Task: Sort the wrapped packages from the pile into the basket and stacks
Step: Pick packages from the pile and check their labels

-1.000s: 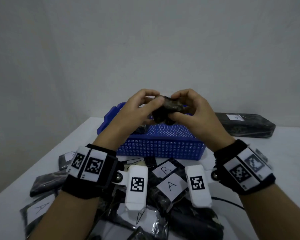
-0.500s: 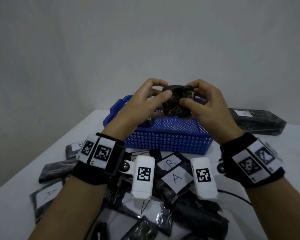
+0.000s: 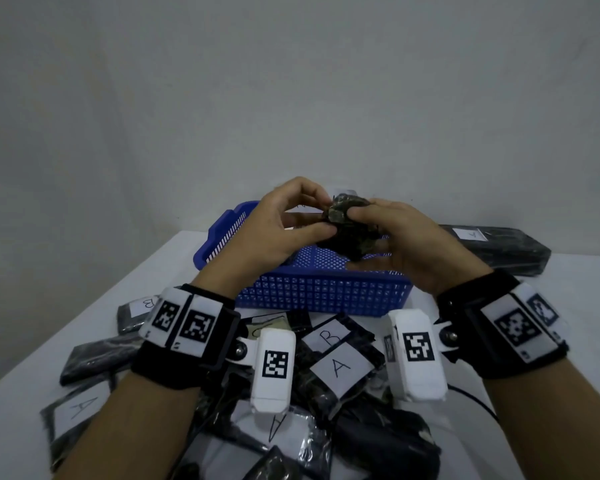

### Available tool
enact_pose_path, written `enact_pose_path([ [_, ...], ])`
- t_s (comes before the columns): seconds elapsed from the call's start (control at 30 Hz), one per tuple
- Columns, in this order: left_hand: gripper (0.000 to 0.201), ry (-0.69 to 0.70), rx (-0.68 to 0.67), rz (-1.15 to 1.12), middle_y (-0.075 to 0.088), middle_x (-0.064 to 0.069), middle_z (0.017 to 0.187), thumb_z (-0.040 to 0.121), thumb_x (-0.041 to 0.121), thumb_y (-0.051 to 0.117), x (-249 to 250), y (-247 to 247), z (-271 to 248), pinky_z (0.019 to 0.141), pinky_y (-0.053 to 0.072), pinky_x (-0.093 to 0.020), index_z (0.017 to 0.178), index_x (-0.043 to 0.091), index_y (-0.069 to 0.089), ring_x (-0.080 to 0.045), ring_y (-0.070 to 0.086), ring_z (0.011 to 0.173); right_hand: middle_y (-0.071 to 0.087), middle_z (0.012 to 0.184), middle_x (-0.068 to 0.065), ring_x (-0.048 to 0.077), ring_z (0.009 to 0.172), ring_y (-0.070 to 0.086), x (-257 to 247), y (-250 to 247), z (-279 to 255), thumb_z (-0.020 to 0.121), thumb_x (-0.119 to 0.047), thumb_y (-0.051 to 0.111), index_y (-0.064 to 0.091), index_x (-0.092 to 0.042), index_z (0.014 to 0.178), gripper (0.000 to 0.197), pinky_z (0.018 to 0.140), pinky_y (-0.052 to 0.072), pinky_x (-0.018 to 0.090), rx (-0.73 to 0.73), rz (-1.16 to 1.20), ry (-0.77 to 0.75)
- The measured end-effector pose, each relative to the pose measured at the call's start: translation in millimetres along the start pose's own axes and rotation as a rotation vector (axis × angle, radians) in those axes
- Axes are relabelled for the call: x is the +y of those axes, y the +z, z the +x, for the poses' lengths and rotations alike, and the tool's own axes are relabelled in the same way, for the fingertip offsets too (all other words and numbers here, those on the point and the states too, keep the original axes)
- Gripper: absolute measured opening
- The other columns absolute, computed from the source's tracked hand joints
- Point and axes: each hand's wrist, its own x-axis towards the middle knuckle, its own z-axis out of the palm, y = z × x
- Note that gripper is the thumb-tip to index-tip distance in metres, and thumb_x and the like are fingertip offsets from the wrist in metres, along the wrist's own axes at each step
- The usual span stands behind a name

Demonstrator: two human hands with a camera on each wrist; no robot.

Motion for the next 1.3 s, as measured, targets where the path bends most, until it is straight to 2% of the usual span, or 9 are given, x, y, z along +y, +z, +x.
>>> enact_pose_path([
  [0.13,0.029,-0.039,-0.034,-0.022,0.066,0.009,0.119,0.083,0.029,0.076,5,0,-2,0.087,0.057,-0.055,0.109,0.029,0.063,-0.031,0.070,0.104,0.074,0.100,0.017,0.031,0.093,0.075,2,-2,1,0.089,-0.007,0.071,0.064,-0.008,0.104,0.016,0.079,0.064,0.040,0.116,-0.096,-0.225],
  [0.33,0.053,-0.195,0.012,-0.066,0.065,-0.005,0.118,0.078,0.050,0.064,13,2,-1,0.075,0.060,-0.035,0.123,0.022,0.058,-0.022,0.074,0.091,0.072,0.112,0.005,0.019,0.104,0.070,4,-1,0,0.085,-0.003,0.077,0.062,-0.014,0.104,0.026,0.092,0.058,0.041,0.062,-0.311,-0.561],
  [0.53,0.041,-0.074,0.041,-0.001,0.062,0.004,0.126,0.086,0.011,0.075,8,-6,-4,0.086,0.060,-0.041,0.121,0.024,0.059,-0.026,0.072,0.095,0.064,0.129,-0.008,0.010,0.112,0.067,-9,-10,-7,0.085,-0.045,0.075,0.059,-0.031,0.124,0.044,0.091,0.058,0.037,0.004,-0.254,-0.342],
  [0.63,0.048,-0.045,0.001,0.005,0.059,0.009,0.128,0.081,0.004,0.078,11,-3,-5,0.089,0.058,-0.041,0.119,0.028,0.058,-0.018,0.073,0.090,0.070,0.115,0.001,0.019,0.098,0.073,-11,-10,-6,0.089,-0.026,0.074,0.064,-0.026,0.113,0.026,0.083,0.062,0.049,0.043,-0.245,-0.256],
  [0.73,0.046,-0.045,-0.061,-0.003,0.058,0.010,0.129,0.082,0.011,0.078,17,-1,-6,0.090,0.058,-0.038,0.121,0.025,0.058,-0.019,0.073,0.093,0.071,0.095,0.006,0.026,0.080,0.073,-5,-4,-5,0.087,-0.007,0.071,0.066,-0.021,0.093,0.016,0.068,0.064,0.044,0.157,-0.314,-0.372],
  [0.93,0.042,-0.078,0.024,0.079,0.066,-0.007,0.119,0.085,0.004,0.073,25,-18,-9,0.082,0.062,-0.038,0.122,0.018,0.057,-0.027,0.073,0.095,0.069,0.114,0.005,0.031,0.088,0.074,-6,7,-7,0.091,-0.015,0.073,0.065,-0.018,0.107,0.018,0.079,0.063,0.043,0.060,-0.279,-0.455],
  [1.1,0.045,0.007,0.074,0.109,0.066,-0.007,0.117,0.079,-0.002,0.076,21,-23,-9,0.090,0.059,-0.040,0.113,0.022,0.060,-0.025,0.071,0.096,0.068,0.119,0.001,0.022,0.101,0.072,-9,11,-8,0.101,-0.045,0.052,0.060,-0.021,0.122,0.032,0.083,0.063,0.042,-0.004,-0.059,-0.145],
  [1.2,0.043,0.036,0.057,0.116,0.066,-0.004,0.117,0.081,-0.010,0.073,18,-18,-7,0.089,0.058,-0.037,0.111,0.018,0.061,-0.023,0.069,0.104,0.072,0.115,0.011,0.027,0.096,0.073,-8,9,-7,0.101,-0.028,0.057,0.064,-0.009,0.122,0.030,0.076,0.063,0.038,-0.072,0.018,-0.070],
  [1.3,0.036,0.056,0.050,0.119,0.067,-0.004,0.116,0.086,-0.008,0.069,17,-13,-7,0.091,0.057,-0.033,0.112,0.017,0.062,-0.020,0.069,0.106,0.074,0.095,0.014,0.024,0.086,0.073,-8,9,-6,0.097,-0.010,0.062,0.065,-0.009,0.098,0.004,0.067,0.062,0.034,-0.003,-0.010,-0.184],
])
